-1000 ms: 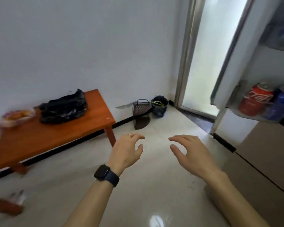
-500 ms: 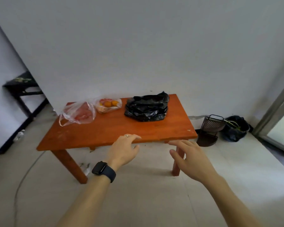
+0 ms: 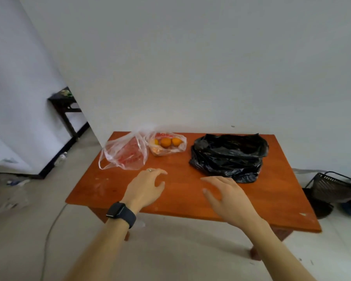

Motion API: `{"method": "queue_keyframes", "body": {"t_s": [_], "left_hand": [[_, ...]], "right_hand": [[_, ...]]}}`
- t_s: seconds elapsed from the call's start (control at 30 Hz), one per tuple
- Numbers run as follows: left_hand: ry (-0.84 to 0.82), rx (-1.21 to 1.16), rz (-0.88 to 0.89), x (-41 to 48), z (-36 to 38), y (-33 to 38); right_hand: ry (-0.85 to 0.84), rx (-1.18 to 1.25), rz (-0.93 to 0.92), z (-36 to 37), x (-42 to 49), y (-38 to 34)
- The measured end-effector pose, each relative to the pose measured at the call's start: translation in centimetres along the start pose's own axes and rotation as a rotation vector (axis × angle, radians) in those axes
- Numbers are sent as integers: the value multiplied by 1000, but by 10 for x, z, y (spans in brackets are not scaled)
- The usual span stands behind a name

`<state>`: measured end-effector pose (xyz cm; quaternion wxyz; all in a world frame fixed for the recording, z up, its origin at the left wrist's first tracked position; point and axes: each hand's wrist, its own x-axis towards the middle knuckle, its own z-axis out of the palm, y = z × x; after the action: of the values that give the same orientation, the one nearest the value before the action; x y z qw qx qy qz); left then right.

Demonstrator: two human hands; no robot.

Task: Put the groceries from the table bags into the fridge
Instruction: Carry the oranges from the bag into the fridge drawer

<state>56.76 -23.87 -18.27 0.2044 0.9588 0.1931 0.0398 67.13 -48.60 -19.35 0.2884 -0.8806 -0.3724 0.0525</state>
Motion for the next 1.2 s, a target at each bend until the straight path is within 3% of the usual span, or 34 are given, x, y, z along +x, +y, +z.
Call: {"method": "queue_keyframes", "body": {"t_s": [0.33, 0.5, 0.73, 0.97, 1.2], "left_hand": [[-35, -36, -37, 154, 4, -61], [-139, 2, -22, 247, 32, -103], [-249, 150, 74, 390, 71, -167], [-359, 367, 265, 494, 120, -211], [-476, 486, 388, 544, 152, -240]], "right_hand": [[-226, 119, 60, 49, 176, 33], [-282, 105, 116, 94, 266, 44], [-247, 66, 231, 173, 401, 63], [-376, -34, 319, 248, 501, 98], [-541, -137, 408, 270, 562, 128]]}}
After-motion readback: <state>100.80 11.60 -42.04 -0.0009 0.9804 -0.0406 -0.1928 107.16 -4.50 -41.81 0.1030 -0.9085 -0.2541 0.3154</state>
